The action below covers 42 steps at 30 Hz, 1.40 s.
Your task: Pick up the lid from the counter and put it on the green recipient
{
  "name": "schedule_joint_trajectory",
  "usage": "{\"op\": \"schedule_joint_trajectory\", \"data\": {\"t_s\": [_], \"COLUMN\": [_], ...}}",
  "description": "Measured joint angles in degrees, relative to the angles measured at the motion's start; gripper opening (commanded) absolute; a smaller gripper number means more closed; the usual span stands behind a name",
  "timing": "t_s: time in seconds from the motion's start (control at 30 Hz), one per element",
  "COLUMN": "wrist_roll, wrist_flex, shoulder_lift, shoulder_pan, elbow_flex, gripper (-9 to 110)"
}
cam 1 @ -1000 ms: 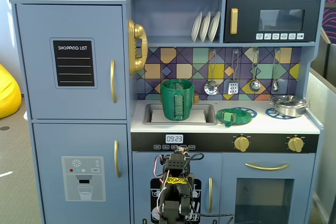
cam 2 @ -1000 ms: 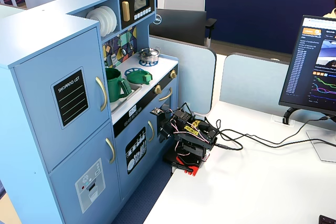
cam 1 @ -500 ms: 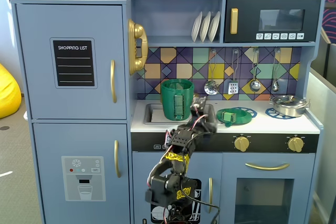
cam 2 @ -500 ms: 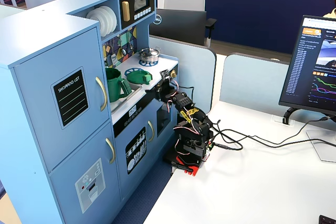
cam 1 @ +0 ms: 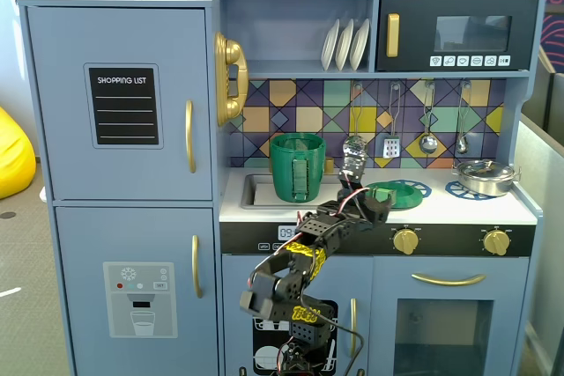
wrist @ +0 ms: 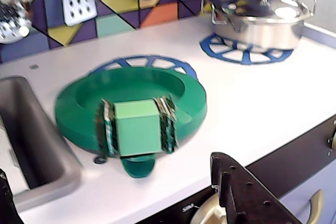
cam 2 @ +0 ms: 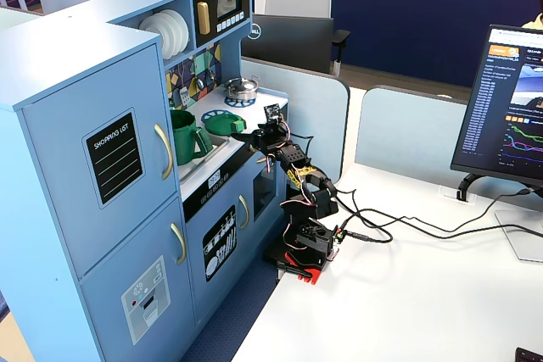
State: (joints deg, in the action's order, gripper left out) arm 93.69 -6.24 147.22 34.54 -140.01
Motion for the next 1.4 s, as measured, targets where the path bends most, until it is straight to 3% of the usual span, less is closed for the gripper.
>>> {"op": "schedule_joint_trajectory", "data": {"t_s": [0.67, 0.8, 0.87, 0.93, 1.23, 1.4], "wrist_roll": [0.0, -0.4, -0.4, -0.4, -0.4, -0.8], "wrist_flex": [9.9, 10.3, 10.3, 10.3, 10.7, 3.6], "shoulder_lift": [-26.9, -31.1, -32.7, -33.8, -34.4, -34.4], "shoulder_pan": [0.4, -1.8, -2.3, -2.6, -4.3, -4.3], "elbow_flex": [14.9, 17.7, 18.7, 19.6, 24.3, 34.5], "gripper": [40, 30, 10, 0, 0, 0]}}
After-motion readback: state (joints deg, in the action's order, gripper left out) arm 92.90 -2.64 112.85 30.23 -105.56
